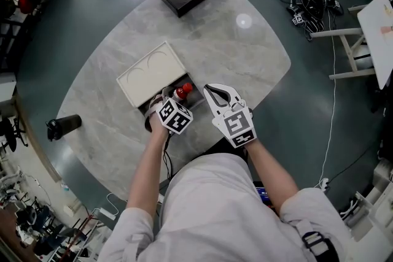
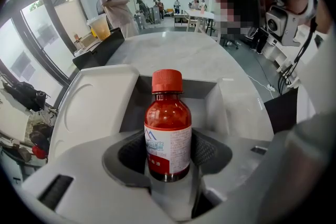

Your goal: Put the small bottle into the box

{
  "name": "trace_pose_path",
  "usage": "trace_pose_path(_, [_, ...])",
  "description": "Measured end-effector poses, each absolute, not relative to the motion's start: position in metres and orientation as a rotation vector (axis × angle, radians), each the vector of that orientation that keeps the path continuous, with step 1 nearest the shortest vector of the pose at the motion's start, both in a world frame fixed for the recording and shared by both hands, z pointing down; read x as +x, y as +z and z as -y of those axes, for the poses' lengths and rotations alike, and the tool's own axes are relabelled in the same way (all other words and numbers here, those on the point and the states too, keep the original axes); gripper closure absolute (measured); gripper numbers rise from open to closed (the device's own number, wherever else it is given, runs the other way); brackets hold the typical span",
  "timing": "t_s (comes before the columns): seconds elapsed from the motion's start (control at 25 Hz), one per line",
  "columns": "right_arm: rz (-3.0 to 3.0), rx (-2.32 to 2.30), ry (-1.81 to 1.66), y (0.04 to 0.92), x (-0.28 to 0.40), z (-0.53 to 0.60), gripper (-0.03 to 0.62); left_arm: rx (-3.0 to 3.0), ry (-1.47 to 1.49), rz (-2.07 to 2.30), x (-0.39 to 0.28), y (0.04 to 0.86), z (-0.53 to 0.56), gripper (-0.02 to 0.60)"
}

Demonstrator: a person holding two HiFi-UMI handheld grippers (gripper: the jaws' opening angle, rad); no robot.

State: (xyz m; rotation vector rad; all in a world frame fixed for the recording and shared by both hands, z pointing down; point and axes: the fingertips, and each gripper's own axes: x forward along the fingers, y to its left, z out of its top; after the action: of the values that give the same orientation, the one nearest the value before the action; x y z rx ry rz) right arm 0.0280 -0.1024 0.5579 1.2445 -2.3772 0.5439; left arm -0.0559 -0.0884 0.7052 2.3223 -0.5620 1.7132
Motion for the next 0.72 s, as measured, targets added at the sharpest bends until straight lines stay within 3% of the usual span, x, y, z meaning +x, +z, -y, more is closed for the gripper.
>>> trace_pose_path(0.72, [2.375,1.229,0.554,0.556,0.027,0.104,0.568,2.248,1.799,0.494,-0.058,0.721,0.082,0.353])
